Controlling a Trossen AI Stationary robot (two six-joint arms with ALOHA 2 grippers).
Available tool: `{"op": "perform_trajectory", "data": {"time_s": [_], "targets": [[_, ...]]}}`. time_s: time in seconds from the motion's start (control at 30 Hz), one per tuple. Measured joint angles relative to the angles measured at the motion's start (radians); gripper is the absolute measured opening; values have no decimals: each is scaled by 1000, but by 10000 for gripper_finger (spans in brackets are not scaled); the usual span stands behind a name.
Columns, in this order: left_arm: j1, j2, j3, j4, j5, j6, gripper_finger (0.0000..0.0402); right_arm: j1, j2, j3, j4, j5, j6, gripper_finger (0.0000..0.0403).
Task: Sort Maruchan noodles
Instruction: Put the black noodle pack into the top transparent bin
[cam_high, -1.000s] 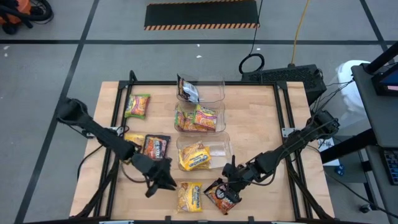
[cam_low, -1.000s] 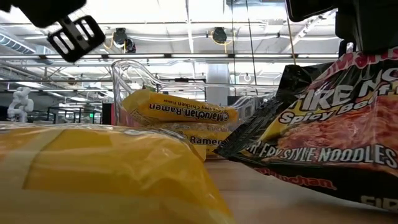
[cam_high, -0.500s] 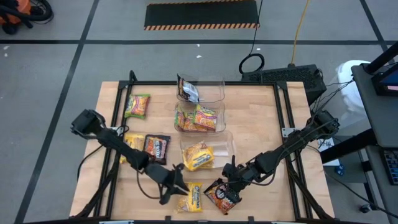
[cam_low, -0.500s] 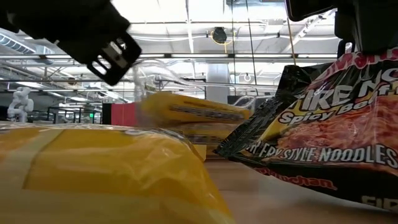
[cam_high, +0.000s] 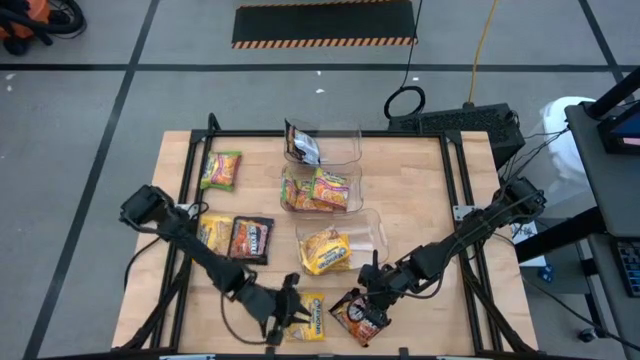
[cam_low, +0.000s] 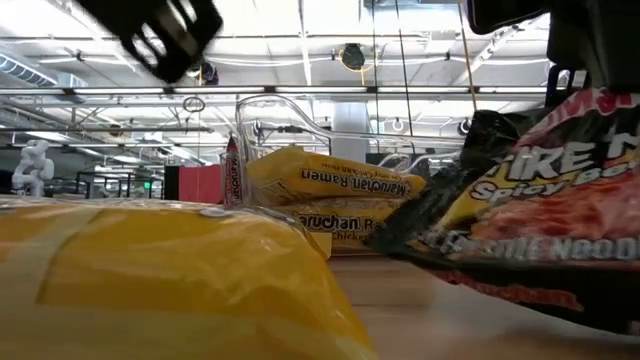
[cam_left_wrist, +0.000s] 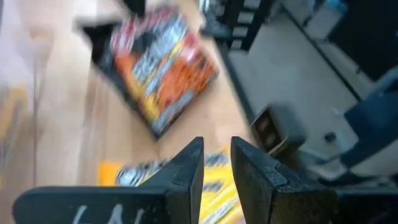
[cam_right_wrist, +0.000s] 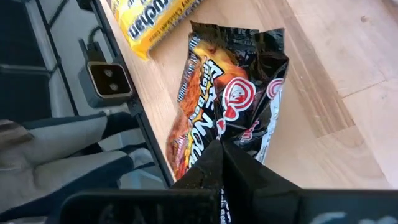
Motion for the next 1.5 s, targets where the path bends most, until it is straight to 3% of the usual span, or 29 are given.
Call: {"op": "perform_trajectory", "data": {"time_s": [0.23,0.3,0.67,0.9,1.17,1.5], "targets": [[-49,68,61,-26,-228,-7,85,-2,0,0,-41,-28,-89,0],[-51,106,81,-25,-250,-4,85,-2,0,0,-50,-29,-100,0],[-77,204,121,6,-117,-12,85,-2,0,0,-55,-19,-58,0],[-41,204,121,23,-184,-100,85,-2,0,0,-62,-24,-125,0],[33,204,121,71,-163,-234,85,-2,0,0,-62,-26,-193,0],[19,204,121,89,-157,-263,85,-2,0,0,-63,-26,-220,0]]}}
